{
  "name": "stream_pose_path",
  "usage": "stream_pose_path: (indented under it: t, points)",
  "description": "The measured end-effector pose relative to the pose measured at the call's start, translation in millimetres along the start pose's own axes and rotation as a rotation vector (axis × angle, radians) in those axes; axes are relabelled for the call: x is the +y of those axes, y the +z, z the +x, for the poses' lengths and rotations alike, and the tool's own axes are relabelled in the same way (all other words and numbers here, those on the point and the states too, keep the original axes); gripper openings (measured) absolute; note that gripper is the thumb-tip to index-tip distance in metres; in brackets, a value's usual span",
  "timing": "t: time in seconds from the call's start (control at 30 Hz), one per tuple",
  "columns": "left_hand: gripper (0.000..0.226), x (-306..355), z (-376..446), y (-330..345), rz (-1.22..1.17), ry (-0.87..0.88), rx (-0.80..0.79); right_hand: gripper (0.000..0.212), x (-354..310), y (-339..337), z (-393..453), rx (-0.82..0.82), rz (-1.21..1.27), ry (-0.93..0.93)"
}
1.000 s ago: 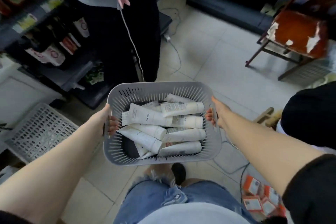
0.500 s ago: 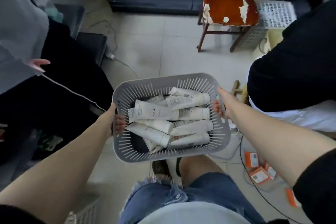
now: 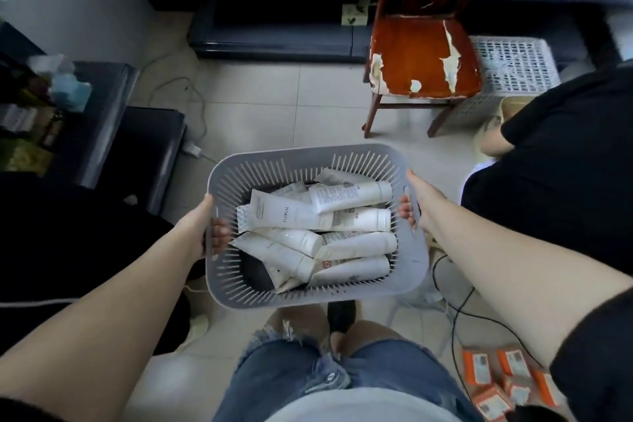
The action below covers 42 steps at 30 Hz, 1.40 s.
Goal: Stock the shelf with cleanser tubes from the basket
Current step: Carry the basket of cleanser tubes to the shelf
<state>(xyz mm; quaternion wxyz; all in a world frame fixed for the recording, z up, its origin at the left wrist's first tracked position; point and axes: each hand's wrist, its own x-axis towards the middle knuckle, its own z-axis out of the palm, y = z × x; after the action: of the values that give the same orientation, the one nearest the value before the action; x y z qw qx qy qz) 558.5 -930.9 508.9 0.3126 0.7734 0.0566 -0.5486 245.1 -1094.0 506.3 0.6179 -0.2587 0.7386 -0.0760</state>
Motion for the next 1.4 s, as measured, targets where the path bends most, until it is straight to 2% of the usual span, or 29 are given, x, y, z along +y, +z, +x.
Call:
stream_pose_path:
  t: [0.37, 1.13, 1.4]
  points:
    - [0.064, 148, 77, 31, 0.108, -0.008, -0.005, 0.044, -127, 36, 61, 0.095, 0.118, 0.023]
    - [0.065, 449, 182, 156, 0.111, 0.008, 0.024, 0.052, -424, 29, 197, 0.093, 0.115, 0.035]
    - [0.064, 558, 241, 209, 0.232, -0.002, -0.082, 0.052, -495, 26, 248, 0.193, 0.217, 0.084]
